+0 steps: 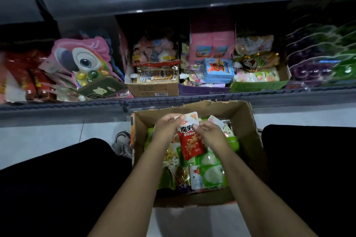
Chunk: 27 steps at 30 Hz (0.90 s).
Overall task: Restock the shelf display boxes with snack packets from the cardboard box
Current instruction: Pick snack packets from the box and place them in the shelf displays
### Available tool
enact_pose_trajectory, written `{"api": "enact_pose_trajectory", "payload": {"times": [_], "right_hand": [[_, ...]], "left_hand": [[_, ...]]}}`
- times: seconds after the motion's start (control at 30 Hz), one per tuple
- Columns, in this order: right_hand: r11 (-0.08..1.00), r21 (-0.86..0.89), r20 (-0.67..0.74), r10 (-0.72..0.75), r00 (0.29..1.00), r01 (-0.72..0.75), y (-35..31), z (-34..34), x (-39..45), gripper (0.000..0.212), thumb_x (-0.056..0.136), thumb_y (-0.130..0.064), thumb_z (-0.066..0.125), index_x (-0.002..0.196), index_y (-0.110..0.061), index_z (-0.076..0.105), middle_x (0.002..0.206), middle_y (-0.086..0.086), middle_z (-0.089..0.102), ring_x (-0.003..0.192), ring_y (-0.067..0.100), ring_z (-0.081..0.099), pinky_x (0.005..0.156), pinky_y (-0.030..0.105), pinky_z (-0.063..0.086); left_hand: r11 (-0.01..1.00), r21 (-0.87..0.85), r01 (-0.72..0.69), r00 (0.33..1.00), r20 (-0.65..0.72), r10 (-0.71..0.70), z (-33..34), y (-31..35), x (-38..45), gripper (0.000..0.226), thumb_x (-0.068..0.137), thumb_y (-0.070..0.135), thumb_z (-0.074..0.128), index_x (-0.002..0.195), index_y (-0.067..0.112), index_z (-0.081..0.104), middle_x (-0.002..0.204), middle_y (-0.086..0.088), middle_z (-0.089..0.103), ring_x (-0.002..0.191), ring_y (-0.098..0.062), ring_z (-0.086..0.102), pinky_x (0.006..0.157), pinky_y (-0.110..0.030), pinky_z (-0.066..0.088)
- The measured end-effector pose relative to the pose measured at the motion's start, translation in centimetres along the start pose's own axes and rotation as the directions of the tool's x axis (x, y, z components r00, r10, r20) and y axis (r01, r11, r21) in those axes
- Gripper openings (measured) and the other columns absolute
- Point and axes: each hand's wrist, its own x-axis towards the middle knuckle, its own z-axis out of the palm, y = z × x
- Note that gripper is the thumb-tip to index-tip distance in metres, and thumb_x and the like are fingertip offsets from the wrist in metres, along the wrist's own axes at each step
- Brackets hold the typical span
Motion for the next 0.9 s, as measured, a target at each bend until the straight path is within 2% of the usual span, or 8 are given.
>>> {"api": "enact_pose_trajectory", "payload": {"times": [0.03,0.17,0.27,0.37,0.43,0.6,0.73,0.9], "right_hand": [[0.999,0.013,-0.009,-0.045,0.999,0.045,-1.1,-0.3,-0.3,0.017,0.089,-0.017,0.063,0.073,-0.015,0.058,0.068,-0.005,0.061,0.059,0.005,0.054,0.057,0.017,0.043],[0.982,0.032,-0.036,-0.183,0.982,0.184,-5.9,-1.8,-1.8,0.016,0.088,-0.018,0.064,0.073,-0.014,0.060,0.067,-0.002,0.062,0.051,0.002,0.053,0.057,0.019,0.044],[0.963,-0.005,-0.046,-0.269,0.962,0.269,-10.2,-3.0,-3.2,0.015,0.087,-0.024,0.064,0.078,-0.012,0.062,0.070,-0.001,0.064,0.055,0.007,0.054,0.061,0.024,0.045],[0.939,-0.022,-0.025,-0.343,0.939,0.342,-14.5,-3.9,-5.0,0.015,0.088,-0.025,0.064,0.077,-0.014,0.062,0.062,-0.010,0.064,0.052,0.003,0.055,0.058,0.019,0.044],[0.913,-0.021,0.000,-0.407,0.913,0.407,-17.3,-4.3,-6.2,0.013,0.089,-0.022,0.062,0.078,-0.016,0.060,0.055,-0.011,0.063,0.047,0.000,0.053,0.053,0.016,0.044],[0.845,-0.034,0.073,-0.531,0.844,0.534,-23.7,-5.3,-8.8,0.004,0.089,-0.019,0.061,0.086,-0.016,0.062,0.060,-0.006,0.064,0.047,0.004,0.054,0.049,0.017,0.045],[0.825,-0.038,0.064,-0.562,0.825,0.564,-27.7,-5.3,-9.6,0.006,0.088,-0.022,0.063,0.083,-0.018,0.063,0.058,-0.007,0.064,0.048,0.005,0.053,0.054,0.024,0.046],[0.759,-0.059,0.034,-0.648,0.761,0.648,-32.1,-4.9,-9.4,0.008,0.089,-0.016,0.062,0.081,-0.019,0.061,0.069,0.001,0.064,0.055,0.007,0.055,0.052,0.020,0.045]], "left_hand": [[0.999,-0.029,-0.013,1.000,0.017,0.014,0.0,1.1,-0.5,0.005,0.085,0.016,0.067,0.082,0.014,0.064,0.086,-0.009,0.070,0.072,-0.019,0.065,0.064,-0.024,0.054],[0.998,-0.024,-0.066,0.991,0.117,0.068,-0.1,5.8,-2.8,0.015,0.083,0.020,0.071,0.091,0.010,0.064,0.094,-0.011,0.072,0.080,-0.023,0.068,0.078,-0.033,0.054],[0.986,-0.008,-0.166,0.979,0.115,0.166,-0.1,9.7,-5.1,0.014,0.081,0.020,0.072,0.087,0.009,0.064,0.087,-0.004,0.070,0.076,-0.015,0.064,0.072,-0.027,0.051],[0.955,0.017,-0.298,0.952,0.084,0.295,-0.5,13.6,-7.4,0.017,0.079,0.020,0.074,0.084,0.006,0.067,0.088,-0.010,0.072,0.076,-0.020,0.065,0.076,-0.033,0.051],[0.924,0.025,-0.381,0.923,0.063,0.379,-0.7,16.1,-8.9,0.014,0.079,0.019,0.074,0.080,0.007,0.067,0.087,-0.012,0.072,0.074,-0.020,0.064,0.071,-0.031,0.051],[0.846,0.042,-0.532,0.847,0.048,0.530,-1.6,21.4,-12.4,0.010,0.079,0.022,0.074,0.079,0.014,0.069,0.072,0.001,0.072,0.059,-0.008,0.066,0.054,-0.021,0.049],[0.798,0.044,-0.601,0.800,0.026,0.600,-2.2,24.8,-14.1,0.013,0.080,0.025,0.073,0.084,0.013,0.070,0.066,0.004,0.071,0.055,-0.009,0.066,0.046,-0.021,0.049],[0.646,0.021,-0.763,0.646,0.010,0.763,-2.8,28.0,-14.0,0.013,0.084,0.022,0.069,0.097,0.017,0.068,0.086,0.004,0.071,0.071,-0.002,0.068,0.056,-0.014,0.051]]}}
